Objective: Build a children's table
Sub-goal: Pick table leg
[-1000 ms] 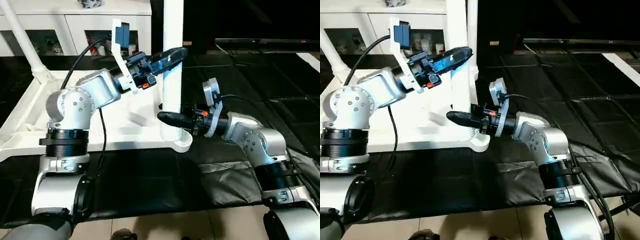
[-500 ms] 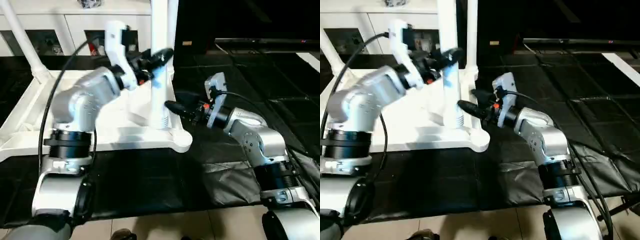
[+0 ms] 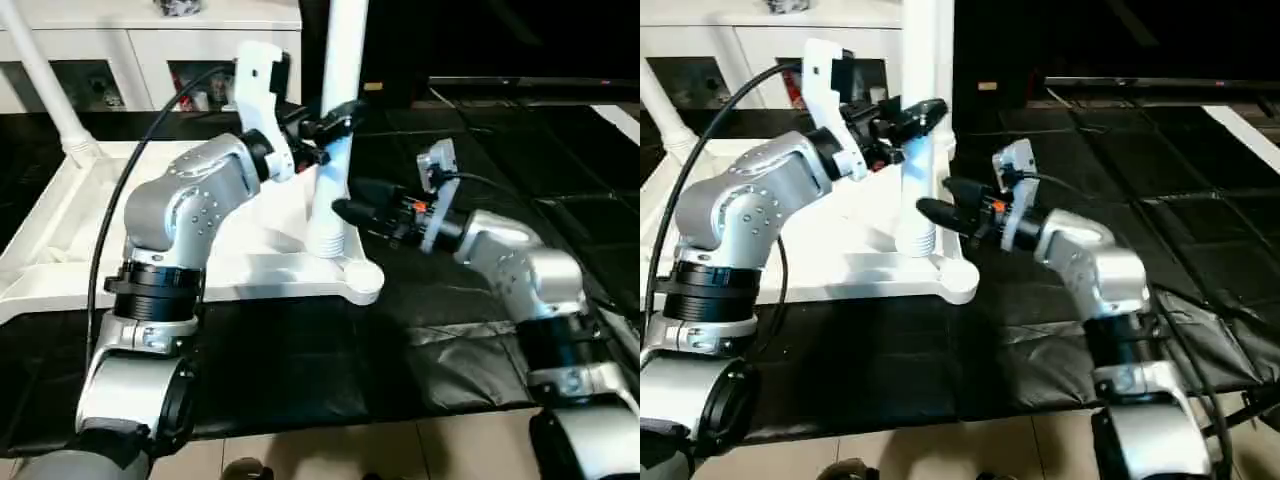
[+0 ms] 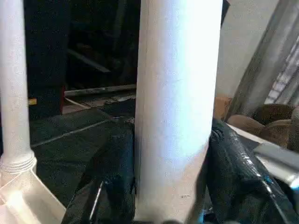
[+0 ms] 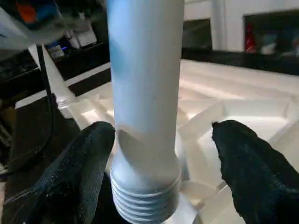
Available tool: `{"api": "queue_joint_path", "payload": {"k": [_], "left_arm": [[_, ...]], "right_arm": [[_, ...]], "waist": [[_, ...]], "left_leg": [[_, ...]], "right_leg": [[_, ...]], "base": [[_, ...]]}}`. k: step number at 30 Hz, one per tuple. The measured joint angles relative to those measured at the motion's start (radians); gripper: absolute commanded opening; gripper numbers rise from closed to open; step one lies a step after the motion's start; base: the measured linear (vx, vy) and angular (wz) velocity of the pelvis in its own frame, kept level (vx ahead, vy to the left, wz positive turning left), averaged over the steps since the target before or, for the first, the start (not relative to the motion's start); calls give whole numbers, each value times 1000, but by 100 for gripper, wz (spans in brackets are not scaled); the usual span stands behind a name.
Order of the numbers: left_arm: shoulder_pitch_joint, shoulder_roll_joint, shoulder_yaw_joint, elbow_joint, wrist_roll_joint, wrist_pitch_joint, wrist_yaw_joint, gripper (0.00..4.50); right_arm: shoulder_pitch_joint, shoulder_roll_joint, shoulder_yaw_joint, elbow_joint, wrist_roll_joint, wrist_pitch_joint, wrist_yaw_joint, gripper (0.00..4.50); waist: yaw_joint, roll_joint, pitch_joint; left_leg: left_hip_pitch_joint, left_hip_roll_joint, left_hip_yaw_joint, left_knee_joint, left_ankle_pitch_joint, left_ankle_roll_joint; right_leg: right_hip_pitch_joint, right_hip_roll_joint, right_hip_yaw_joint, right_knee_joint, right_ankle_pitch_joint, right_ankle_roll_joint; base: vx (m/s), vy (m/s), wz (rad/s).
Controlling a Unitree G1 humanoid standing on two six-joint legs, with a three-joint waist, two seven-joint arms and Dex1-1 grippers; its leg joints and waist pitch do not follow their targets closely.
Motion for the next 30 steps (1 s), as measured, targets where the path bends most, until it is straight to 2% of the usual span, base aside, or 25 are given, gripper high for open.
{"api": "queue_joint_path", "payload": {"k": [6, 14, 17, 20, 22, 25, 26, 30], "left_arm": [[7, 1, -31, -34, 2, 1, -25, 182], [19, 8, -69, -57, 11, 7, -56, 182], [19, 10, -76, -57, 21, 7, -57, 182], [19, 11, -77, -57, 24, 7, -61, 182], [19, 11, -77, -57, 26, 7, -63, 182], [19, 12, -77, -57, 26, 7, -65, 182], [19, 12, -77, -58, 26, 7, -65, 182], [19, 12, -77, -66, 26, 15, -66, 182]], "right_arm": [[-51, 24, 19, 44, -8, 7, 2, 375], [-61, 32, 27, 82, -17, 11, 24, 375], [-64, 32, 39, 91, -20, 11, 32, 339], [-65, 32, 46, 93, -22, 12, 41, 336], [-65, 32, 48, 93, -22, 13, 43, 305], [-65, 33, 48, 94, -22, 13, 46, 287], [-66, 33, 48, 94, -22, 13, 48, 261], [-66, 34, 48, 96, -21, 13, 60, 242]], "waist": [[-1, -2, 0], [0, -4, 0], [-1, -4, 0], [-1, -4, 0], [-1, -5, 0], [0, -5, 0], [0, -5, 0], [-1, -5, 0]], "left_leg": [[0, 0, 0, 0, 0, 0], [0, 0, 0, 0, 0, 0], [0, 0, 0, 0, 0, 0], [0, 0, 0, 0, 0, 0], [0, 0, 0, 0, 0, 0], [0, 0, 0, 0, 0, 0], [0, 0, 0, 0, 0, 0], [0, 0, 0, 0, 0, 0]], "right_leg": [[0, 0, 0, 0, 0, 0], [0, 0, 0, 0, 0, 0], [0, 0, 0, 0, 0, 0], [0, 0, 0, 0, 0, 0], [0, 0, 0, 0, 0, 0], [0, 0, 0, 0, 0, 0], [0, 0, 0, 0, 0, 0], [0, 0, 0, 0, 0, 0]], "base": [[0, 0, 0], [0, 0, 0], [0, 0, 0], [0, 0, 0], [0, 0, 0], [0, 0, 0], [0, 0, 0], [0, 0, 0]]}}
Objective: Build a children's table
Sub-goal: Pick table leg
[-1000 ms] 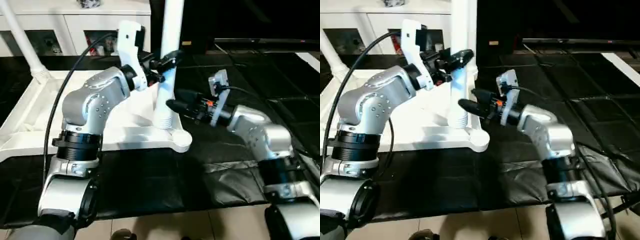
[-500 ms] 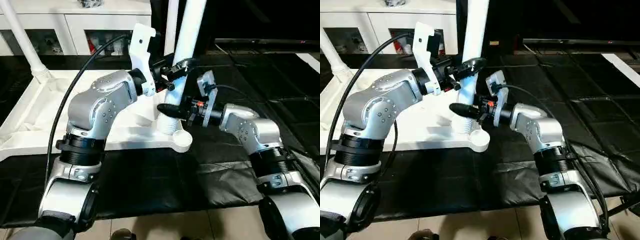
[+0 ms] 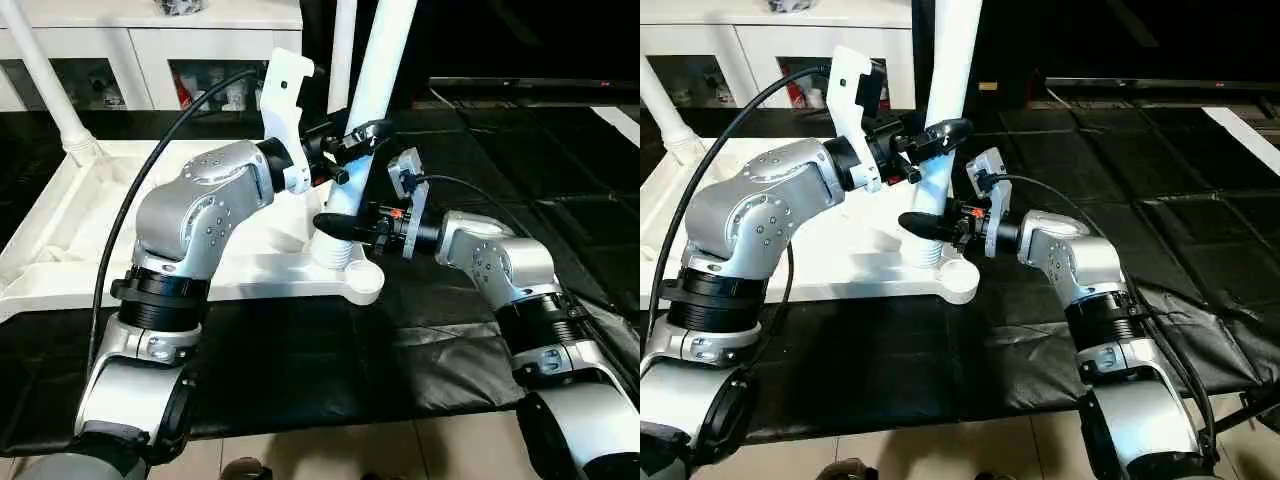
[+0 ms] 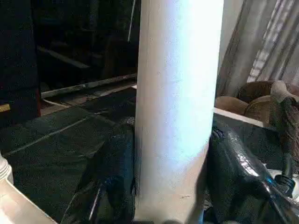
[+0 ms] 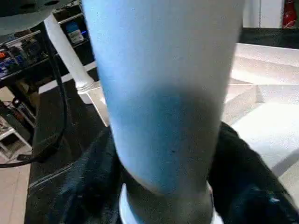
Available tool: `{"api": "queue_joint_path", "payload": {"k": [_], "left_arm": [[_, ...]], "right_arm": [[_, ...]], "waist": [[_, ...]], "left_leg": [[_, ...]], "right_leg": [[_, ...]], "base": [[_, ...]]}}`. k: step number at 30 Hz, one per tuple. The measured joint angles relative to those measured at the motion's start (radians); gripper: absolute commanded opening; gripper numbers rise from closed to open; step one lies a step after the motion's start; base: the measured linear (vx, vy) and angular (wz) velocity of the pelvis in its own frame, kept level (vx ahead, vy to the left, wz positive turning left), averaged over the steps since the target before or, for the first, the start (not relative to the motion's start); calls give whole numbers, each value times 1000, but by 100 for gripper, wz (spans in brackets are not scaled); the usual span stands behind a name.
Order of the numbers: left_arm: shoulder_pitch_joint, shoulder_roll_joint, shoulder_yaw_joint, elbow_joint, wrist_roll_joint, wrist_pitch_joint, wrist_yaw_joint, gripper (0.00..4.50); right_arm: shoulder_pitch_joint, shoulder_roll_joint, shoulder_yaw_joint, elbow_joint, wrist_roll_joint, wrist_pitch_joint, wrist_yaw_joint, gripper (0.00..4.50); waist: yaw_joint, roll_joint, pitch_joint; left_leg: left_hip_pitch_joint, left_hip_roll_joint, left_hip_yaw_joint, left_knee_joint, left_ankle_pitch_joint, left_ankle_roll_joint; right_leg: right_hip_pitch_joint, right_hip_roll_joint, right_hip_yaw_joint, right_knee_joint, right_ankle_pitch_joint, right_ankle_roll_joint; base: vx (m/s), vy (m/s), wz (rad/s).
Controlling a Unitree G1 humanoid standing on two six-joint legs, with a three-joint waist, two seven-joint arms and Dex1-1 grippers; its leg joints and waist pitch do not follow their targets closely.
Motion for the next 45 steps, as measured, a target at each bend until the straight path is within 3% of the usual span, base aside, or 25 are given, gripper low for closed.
{"api": "queue_joint_path", "payload": {"k": [5, 16, 18, 21, 24, 34, 37, 45], "left_arm": [[0, -3, 4, 0, 0, 10, 3, 182], [0, -11, 25, -1, -2, 26, 4, 182], [0, -11, 25, -1, -2, 28, 4, 182], [0, -11, 28, -3, -9, 30, 3, 182], [0, -12, 31, -10, -12, 33, 2, 182], [0, -18, 31, -19, -23, 45, -10, 182], [0, -15, 28, -30, -23, 46, -15, 182], [0, 0, 12, -30, -16, 32, -30, 182]], "right_arm": [[0, 8, 0, 4, 0, 0, 3, 201], [-12, 18, 0, 20, -3, -6, 4, 196], [-12, 19, 0, 21, -2, -6, 3, 252], [-12, 19, -10, 30, 1, -5, 1, 268], [-12, 19, -12, 30, 1, -11, -2, 312], [-12, 23, -12, 36, 1, -25, 6, 313], [-12, 23, -11, 35, 1, -28, 15, 278], [-12, 22, -7, 35, -5, -31, 17, 278]], "waist": [[0, 0, 0], [0, 0, 0], [0, 0, 0], [1, 0, 0], [1, 0, 0], [0, 0, 0], [0, 0, 0], [0, 0, 0]], "left_leg": [[0, 0, 0, 0, 0, 0], [0, 0, 0, 0, 0, 0], [0, 0, 0, 0, 0, 0], [0, 0, 0, 0, 0, 0], [0, 0, 0, 0, 0, 0], [0, 0, 0, 0, 0, 0], [0, 0, 0, 0, 0, 0], [0, 0, 0, 0, 0, 0]], "right_leg": [[0, 0, 0, 0, 0, 0], [0, 0, 0, 0, 0, 0], [0, 0, 0, 0, 0, 0], [0, 0, 0, 0, 0, 0], [0, 0, 0, 0, 0, 0], [0, 0, 0, 0, 0, 0], [0, 0, 0, 0, 0, 0], [0, 0, 0, 0, 0, 0]], "base": [[0, 0, 0], [0, 0, 0], [0, 0, 0], [0, 0, 0], [0, 0, 0], [0, 0, 0], [0, 0, 0], [0, 0, 0]]}}
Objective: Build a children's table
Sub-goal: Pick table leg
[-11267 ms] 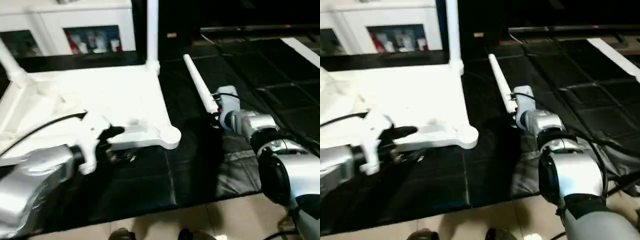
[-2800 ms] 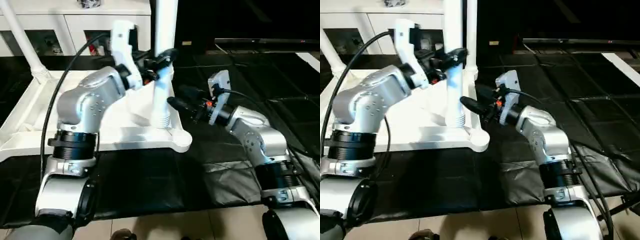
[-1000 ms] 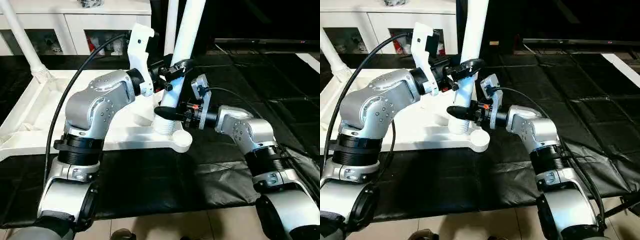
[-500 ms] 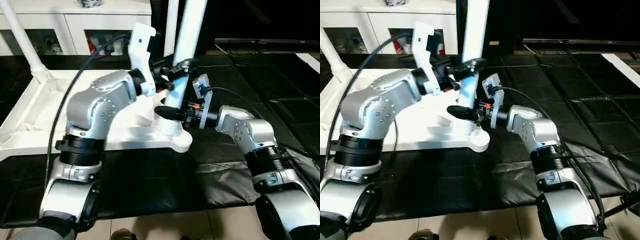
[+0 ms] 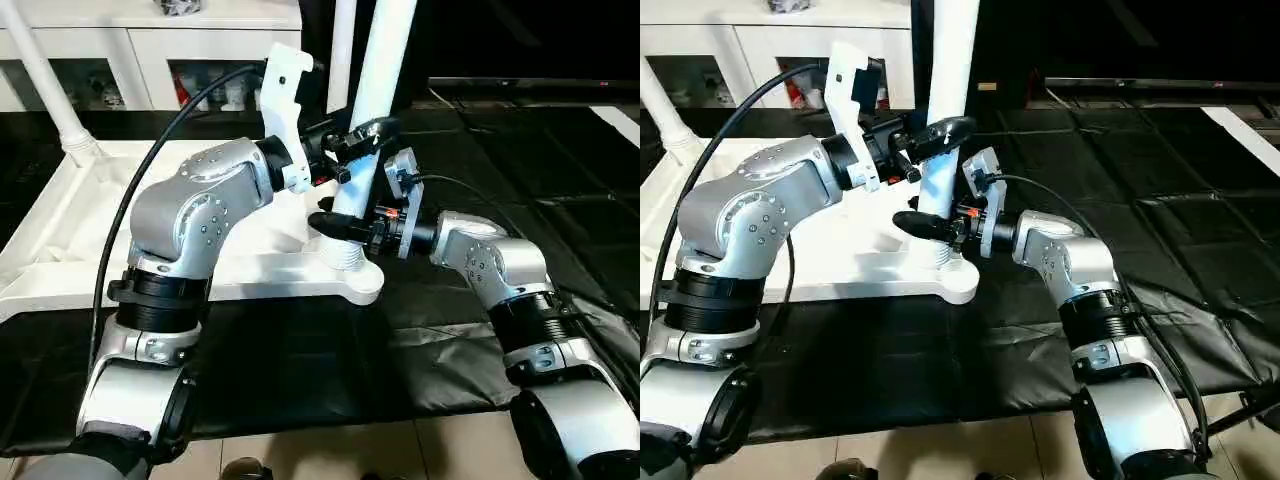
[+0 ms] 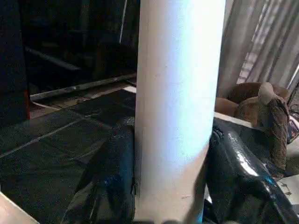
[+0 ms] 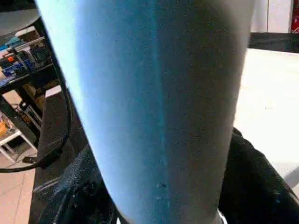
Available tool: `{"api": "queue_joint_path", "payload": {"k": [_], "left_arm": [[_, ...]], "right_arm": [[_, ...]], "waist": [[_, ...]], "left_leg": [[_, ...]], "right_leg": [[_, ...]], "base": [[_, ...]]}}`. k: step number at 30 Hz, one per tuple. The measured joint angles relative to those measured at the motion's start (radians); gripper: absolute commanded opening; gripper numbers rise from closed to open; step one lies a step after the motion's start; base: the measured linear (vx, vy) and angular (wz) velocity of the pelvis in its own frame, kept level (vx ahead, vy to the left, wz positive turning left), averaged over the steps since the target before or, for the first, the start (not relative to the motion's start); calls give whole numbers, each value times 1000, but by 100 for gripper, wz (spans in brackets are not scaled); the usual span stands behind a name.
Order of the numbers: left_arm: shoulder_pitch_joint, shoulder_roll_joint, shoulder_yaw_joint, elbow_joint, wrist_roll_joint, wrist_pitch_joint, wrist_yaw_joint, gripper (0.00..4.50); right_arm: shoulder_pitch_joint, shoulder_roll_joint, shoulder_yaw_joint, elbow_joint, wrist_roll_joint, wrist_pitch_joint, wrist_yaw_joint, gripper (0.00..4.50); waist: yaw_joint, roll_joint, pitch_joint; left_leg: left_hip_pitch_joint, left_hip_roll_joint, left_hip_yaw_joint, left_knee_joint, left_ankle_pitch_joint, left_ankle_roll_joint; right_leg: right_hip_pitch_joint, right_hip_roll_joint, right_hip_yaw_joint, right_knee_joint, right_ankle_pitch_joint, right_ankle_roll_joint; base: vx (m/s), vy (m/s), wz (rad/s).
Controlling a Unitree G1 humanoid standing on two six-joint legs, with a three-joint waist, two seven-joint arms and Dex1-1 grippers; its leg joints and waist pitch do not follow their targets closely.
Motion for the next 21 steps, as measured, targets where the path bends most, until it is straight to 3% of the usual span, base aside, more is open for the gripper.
{"api": "queue_joint_path", "payload": {"k": [17, 18, 21], "left_arm": [[0, 17, -27, -1, 21, -5, -12, 182], [0, 18, -27, -1, 21, -5, -12, 182], [0, 20, -27, -1, 22, -5, -13, 182]], "right_arm": [[0, -7, 19, 0, -39, -19, -2, 278], [0, -5, 19, 0, -39, -19, -5, 307], [0, -3, 19, 0, -39, -18, -17, 320]], "waist": [[0, 0, 0], [0, 0, 0], [0, 0, 0]], "left_leg": [[0, 0, 0, 0, 0, 0], [0, 0, 0, 0, 0, 0], [0, 0, 0, 0, 0, 0]], "right_leg": [[0, 0, 0, 0, 0, 0], [0, 0, 0, 0, 0, 0], [0, 0, 0, 0, 0, 0]], "base": [[0, 0, 0], [0, 0, 0], [0, 0, 0]]}}
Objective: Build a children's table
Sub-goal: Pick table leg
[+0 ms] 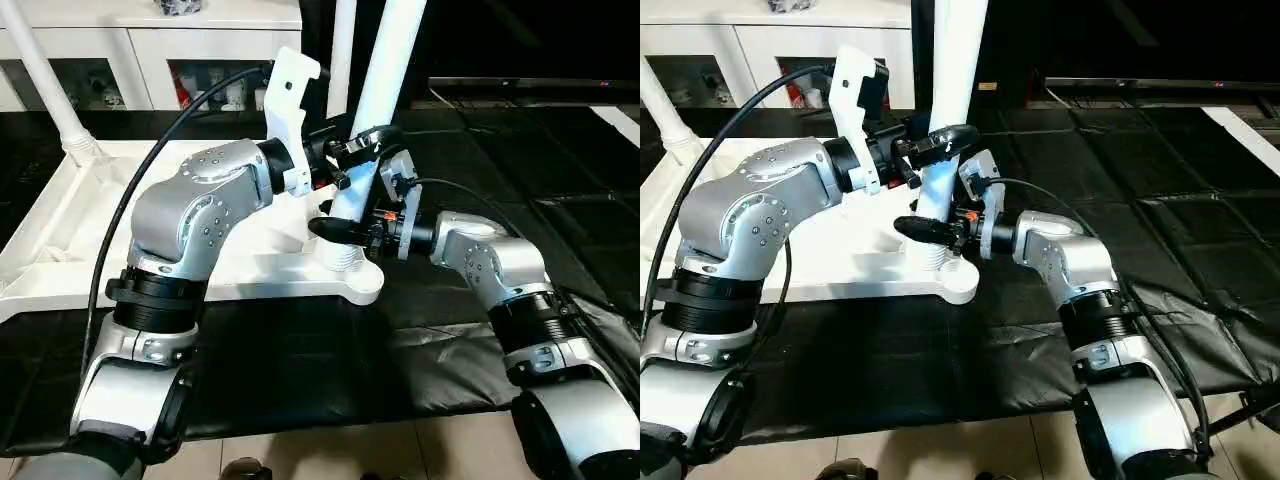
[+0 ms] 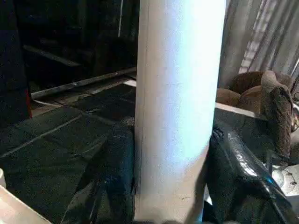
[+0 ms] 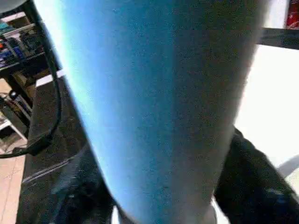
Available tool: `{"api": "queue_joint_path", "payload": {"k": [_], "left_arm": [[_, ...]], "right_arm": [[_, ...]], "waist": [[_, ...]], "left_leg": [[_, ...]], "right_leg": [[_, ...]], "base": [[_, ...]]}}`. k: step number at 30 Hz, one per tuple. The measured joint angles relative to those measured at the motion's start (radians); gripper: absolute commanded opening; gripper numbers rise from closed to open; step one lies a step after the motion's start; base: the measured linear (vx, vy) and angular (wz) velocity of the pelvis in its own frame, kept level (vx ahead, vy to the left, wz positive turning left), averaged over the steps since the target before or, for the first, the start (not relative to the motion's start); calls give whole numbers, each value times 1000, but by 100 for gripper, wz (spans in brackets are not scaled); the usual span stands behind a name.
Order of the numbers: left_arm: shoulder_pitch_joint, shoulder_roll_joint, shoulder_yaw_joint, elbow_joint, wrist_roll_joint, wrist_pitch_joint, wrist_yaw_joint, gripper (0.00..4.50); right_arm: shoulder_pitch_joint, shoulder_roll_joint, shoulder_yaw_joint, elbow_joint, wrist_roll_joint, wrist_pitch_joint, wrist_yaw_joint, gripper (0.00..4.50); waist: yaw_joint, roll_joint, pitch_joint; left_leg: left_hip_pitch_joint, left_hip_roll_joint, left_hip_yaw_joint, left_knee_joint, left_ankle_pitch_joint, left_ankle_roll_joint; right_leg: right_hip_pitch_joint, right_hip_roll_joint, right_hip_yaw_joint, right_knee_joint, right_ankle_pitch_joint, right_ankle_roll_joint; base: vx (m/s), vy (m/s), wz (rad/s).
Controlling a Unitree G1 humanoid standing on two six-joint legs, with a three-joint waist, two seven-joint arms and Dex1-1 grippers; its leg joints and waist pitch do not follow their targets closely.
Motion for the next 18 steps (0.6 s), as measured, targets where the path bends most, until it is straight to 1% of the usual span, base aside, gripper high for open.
{"api": "queue_joint_path", "payload": {"k": [1, 2, 3, 12, 13, 14, 16, 17, 18], "left_arm": [[0, 1, 0, 0, 1, 0, 0, 182], [0, 1, 0, 0, 4, -1, 0, 182], [0, 1, 0, 0, 5, -1, 0, 182], [0, 1, 0, 0, 7, -1, -1, 182], [0, 1, 0, 0, 7, -1, -1, 182], [0, 1, 0, 0, 7, -1, -1, 182], [0, 1, 0, 0, 6, -1, -1, 182], [0, 1, 1, 0, 6, -1, -1, 182], [0, 1, 1, 0, 6, -1, -1, 182]], "right_arm": [[0, 0, 0, 0, 0, 0, -1, 320], [0, 0, 0, 0, -1, 0, -2, 349], [0, 0, 0, 0, -2, -1, -4, 357], [0, -2, -2, 0, -9, -1, -4, 360], [0, -1, -2, 0, -9, -1, -4, 331], [0, -1, -2, 0, -9, -1, -4, 324], [0, 0, -2, 0, -9, -1, -1, 324], [0, 1, -2, 0, -8, -1, 1, 304], [0, 1, -2, 0, -8, -1, 2, 304]], "waist": [[0, 0, 0], [0, 0, 0], [0, 0, 0], [0, 0, 0], [0, 0, 0], [0, 0, 0], [0, 0, 0], [0, 0, 0], [0, 0, 0]], "left_leg": [[0, 0, 0, 0, 0, 0], [0, 0, 0, 0, 0, 0], [0, 0, 0, 0, 0, 0], [0, 0, 0, 0, 0, 0], [0, 0, 0, 0, 0, 0], [0, 0, 0, 0, 0, 0], [0, 0, 0, 0, 0, 0], [0, 0, 0, 0, 0, 0], [0, 0, 0, 0, 0, 0]], "right_leg": [[0, 0, 0, 0, 0, 0], [0, 0, 0, 0, 0, 0], [0, 0, 0, 0, 0, 0], [0, 0, 0, 0, 0, 0], [0, 0, 0, 0, 0, 0], [0, 0, 0, 0, 0, 0], [0, 0, 0, 0, 0, 0], [0, 0, 0, 0, 0, 0], [0, 0, 0, 0, 0, 0]], "base": [[0, 0, 0], [0, 0, 0], [0, 0, 0], [0, 0, 0], [0, 0, 0], [0, 0, 0], [0, 0, 0], [0, 0, 0], [0, 0, 0]]}}
